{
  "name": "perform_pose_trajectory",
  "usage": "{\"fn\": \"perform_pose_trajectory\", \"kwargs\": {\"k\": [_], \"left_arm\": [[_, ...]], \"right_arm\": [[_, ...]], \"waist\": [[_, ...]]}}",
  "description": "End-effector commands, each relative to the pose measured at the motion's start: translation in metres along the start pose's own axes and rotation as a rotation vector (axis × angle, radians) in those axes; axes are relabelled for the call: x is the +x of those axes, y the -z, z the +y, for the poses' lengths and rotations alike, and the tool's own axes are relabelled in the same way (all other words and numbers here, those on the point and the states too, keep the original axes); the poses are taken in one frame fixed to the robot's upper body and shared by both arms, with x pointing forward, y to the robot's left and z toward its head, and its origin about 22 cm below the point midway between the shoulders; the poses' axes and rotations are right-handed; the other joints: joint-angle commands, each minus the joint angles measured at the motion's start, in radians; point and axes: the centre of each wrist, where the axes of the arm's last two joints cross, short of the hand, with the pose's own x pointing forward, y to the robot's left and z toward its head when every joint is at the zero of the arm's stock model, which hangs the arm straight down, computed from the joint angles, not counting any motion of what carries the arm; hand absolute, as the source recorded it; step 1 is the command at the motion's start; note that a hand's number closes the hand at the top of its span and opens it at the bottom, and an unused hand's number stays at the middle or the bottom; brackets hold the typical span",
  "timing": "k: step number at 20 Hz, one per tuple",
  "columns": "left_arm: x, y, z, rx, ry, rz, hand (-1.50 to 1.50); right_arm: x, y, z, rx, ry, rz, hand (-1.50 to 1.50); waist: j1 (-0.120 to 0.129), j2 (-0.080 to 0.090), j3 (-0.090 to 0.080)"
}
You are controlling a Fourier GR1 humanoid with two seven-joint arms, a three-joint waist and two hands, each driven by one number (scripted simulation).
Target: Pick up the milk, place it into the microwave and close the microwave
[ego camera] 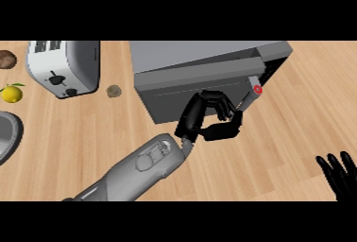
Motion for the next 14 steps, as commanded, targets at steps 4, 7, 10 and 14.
{"fn": "perform_pose_trajectory", "kwargs": {"k": [4,7,10,14], "left_arm": [[0.020,0.032,0.014,0.085,-0.050,-0.059,1.50],[0.014,0.032,0.017,0.086,-0.052,-0.056,1.50],[0.015,0.034,0.018,0.107,-0.068,-0.065,1.50],[0.014,0.034,0.017,0.124,-0.074,-0.075,1.50]], "right_arm": [[0.009,0.006,0.004,0.056,0.044,-0.013,-1.50],[0.015,0.009,0.002,0.053,0.043,-0.029,-1.50],[0.018,0.010,0.005,0.065,0.059,-0.037,-1.50],[0.025,0.011,0.003,0.085,0.063,-0.028,-1.50]], "waist": [[-0.047,0.015,0.001],[-0.055,0.021,0.001],[-0.059,0.017,0.002],[-0.073,0.019,0.002]]}}
